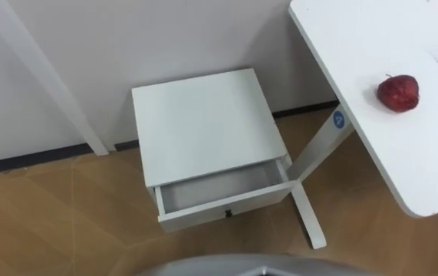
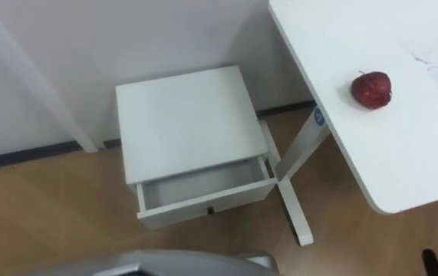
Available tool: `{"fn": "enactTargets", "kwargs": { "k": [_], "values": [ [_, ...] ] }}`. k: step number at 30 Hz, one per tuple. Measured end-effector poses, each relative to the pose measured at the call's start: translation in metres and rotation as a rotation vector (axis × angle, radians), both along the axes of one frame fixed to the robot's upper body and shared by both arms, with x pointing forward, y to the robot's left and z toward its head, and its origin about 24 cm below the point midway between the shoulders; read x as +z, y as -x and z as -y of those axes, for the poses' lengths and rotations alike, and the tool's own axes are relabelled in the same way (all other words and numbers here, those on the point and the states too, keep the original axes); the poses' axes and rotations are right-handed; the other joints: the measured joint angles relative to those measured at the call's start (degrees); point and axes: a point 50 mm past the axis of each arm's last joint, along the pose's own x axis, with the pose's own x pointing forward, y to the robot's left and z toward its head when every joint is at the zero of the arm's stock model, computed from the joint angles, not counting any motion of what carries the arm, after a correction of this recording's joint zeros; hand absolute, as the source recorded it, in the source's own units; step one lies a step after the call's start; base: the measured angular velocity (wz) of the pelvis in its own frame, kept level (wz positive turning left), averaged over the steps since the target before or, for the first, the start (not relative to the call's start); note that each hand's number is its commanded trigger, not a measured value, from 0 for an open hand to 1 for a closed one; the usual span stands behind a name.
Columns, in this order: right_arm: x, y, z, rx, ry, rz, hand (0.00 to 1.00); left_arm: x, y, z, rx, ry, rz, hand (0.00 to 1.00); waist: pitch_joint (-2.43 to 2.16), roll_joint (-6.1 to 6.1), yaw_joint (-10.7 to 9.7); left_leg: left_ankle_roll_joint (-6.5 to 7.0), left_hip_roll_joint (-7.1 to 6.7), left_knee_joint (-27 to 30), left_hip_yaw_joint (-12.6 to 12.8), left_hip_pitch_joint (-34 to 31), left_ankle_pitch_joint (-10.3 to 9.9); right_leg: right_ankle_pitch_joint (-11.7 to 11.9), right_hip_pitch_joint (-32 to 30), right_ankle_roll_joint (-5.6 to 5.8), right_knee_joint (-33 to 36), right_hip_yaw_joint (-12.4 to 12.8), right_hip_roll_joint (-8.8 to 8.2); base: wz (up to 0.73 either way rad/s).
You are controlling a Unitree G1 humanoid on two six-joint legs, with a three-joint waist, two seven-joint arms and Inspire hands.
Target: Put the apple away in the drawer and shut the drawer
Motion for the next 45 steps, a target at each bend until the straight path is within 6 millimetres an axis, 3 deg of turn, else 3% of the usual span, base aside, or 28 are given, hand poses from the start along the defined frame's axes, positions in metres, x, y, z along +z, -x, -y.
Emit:
{"fn": "enactTargets", "kwargs": {
  "k": [3, 8, 14, 24, 28, 30, 32, 36, 45],
  "values": [
    [0.029, -0.021, 0.016, -0.006, 0.140, 0.048, 0.00, 0.001, -0.006, -0.002, -0.013, -0.011, 0.027, 0.00, 0.12, 0.18, -0.09, 0.10, 0.22, 0.00, 0.33, -0.87, 0.06, 0.08, -1.08, 0.05, 0.31, 0.18, 0.01, 0.00],
    [0.064, -0.036, 0.030, -0.041, 0.288, 0.066, 0.00, 0.002, -0.007, -0.002, -0.030, -0.016, 0.049, 0.00, 0.00, -0.26, 0.39, 0.14, 0.05, -0.72, 0.27, -1.28, 0.24, 0.10, -2.00, 0.05, 0.58, 0.43, -0.02, -0.01],
    [0.106, -0.054, 0.034, -0.010, 0.504, 0.040, 0.00, 0.002, -0.008, -0.001, -0.030, -0.012, 0.067, 0.00, -0.14, -0.57, 1.45, 0.13, -0.19, -0.74, 0.27, -1.55, 0.26, 0.14, -2.35, 0.11, 0.00, 0.67, 0.01, -0.01],
    [0.165, -0.087, 0.023, 0.140, 0.900, -0.052, 0.00, -0.001, -0.008, 0.007, -0.116, 0.018, 0.054, 0.00, 0.21, -1.02, 2.76, -0.04, -0.08, -0.72, -0.34, -1.99, 0.37, 0.19, -2.46, 0.15, -0.38, 0.07, 0.07, 0.03],
    [0.173, -0.101, 0.016, 0.238, 0.975, -0.041, 0.00, -0.002, -0.010, 0.012, -0.164, 0.040, 0.045, 0.00, 0.70, -0.67, 3.17, -0.04, 0.01, -0.66, -0.15, -2.23, 0.37, 0.35, -2.67, 0.12, -0.59, 0.48, 0.10, -0.03],
    [0.175, -0.110, 0.009, 0.322, 1.002, -0.022, 0.00, -0.004, -0.011, 0.015, -0.170, 0.063, 0.045, 0.00, 0.50, -0.30, 3.20, -0.02, 0.04, -0.62, -0.07, -2.60, 0.38, 0.80, -2.76, 0.06, -1.14, 0.42, 0.25, 0.00],
    [0.178, -0.116, 0.005, 0.375, 1.020, 0.005, 0.00, -0.004, -0.014, 0.015, -0.172, 0.070, 0.048, 0.00, 0.68, -0.39, 3.28, 0.04, 0.09, -0.64, -0.13, -2.69, 0.47, 0.82, -2.81, 0.08, -1.16, 0.23, 0.20, 0.02],
    [0.179, -0.126, -0.003, 0.491, 1.039, 0.051, 0.00, -0.005, -0.018, 0.017, -0.177, 0.088, 0.058, 0.00, 0.61, -0.46, 3.89, 0.02, 0.02, -0.72, -0.16, -2.65, 0.49, 0.82, -2.80, 0.08, -1.25, 0.14, 0.23, 0.01],
    [0.170, -0.139, -0.012, 0.698, 1.002, 0.059, 0.00, -0.005, -0.012, 0.016, -0.175, 0.109, 0.018, 0.00, 0.39, -1.12, 4.66, 0.00, 0.01, -1.03, -0.76, -2.55, 0.50, 0.88, -2.53, 0.10, -1.89, 0.05, 0.23, 0.00]
  ]
}}
